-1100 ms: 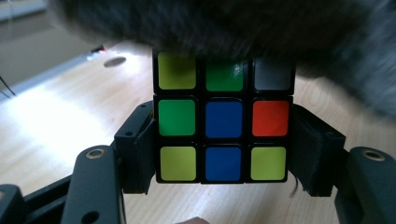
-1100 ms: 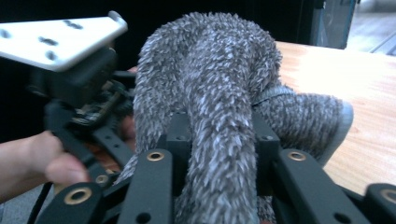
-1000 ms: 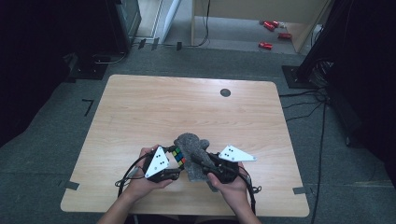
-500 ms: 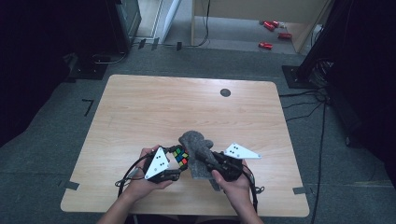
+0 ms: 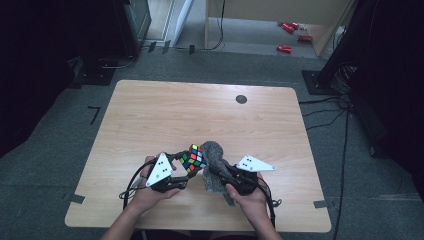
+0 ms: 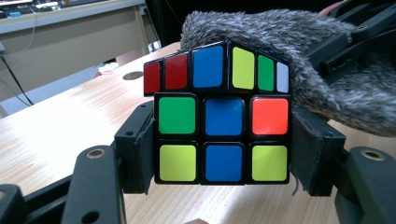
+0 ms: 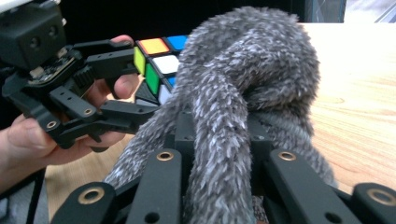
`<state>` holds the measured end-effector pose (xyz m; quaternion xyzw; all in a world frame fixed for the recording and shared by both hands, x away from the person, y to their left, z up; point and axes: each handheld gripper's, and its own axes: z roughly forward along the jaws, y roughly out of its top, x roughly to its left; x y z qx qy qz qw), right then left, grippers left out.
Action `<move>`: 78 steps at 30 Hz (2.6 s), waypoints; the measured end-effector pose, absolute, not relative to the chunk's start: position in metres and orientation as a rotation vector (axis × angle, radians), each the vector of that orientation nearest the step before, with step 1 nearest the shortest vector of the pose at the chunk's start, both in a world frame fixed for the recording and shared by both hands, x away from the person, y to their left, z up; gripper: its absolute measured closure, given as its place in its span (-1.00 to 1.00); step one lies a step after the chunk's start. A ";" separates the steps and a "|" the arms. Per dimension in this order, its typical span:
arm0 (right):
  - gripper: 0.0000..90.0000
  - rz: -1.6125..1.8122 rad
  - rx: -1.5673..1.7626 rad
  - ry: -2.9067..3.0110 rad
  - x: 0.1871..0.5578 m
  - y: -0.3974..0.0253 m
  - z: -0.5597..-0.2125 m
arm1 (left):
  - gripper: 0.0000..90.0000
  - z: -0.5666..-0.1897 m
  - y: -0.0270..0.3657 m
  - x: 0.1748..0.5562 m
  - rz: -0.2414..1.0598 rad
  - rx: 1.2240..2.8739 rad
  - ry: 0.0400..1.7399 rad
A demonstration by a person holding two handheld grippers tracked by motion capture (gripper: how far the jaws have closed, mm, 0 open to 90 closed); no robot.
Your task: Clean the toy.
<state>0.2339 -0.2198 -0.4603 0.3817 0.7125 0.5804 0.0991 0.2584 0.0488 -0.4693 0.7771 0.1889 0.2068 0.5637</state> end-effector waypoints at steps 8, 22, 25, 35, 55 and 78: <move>0.71 1.771 1.007 2.161 0.227 -0.213 -0.456 | -0.22 -0.472 0.048 0.260 0.517 1.858 0.469; 0.69 1.648 1.174 1.986 0.241 -0.246 -0.459 | -0.22 -0.470 0.051 0.260 0.449 1.837 0.412; 0.68 1.576 1.226 1.997 0.246 -0.247 -0.471 | -0.22 -0.469 0.051 0.258 0.405 1.820 0.388; 0.70 1.662 0.971 2.127 0.243 -0.229 -0.477 | -0.22 -0.470 0.051 0.259 0.388 1.839 0.393; 0.69 1.683 0.877 2.137 0.241 -0.235 -0.473 | -0.22 -0.469 0.054 0.262 0.404 1.847 0.425; 0.69 1.728 0.937 2.174 0.235 -0.219 -0.474 | -0.22 -0.472 0.053 0.267 0.449 1.873 0.542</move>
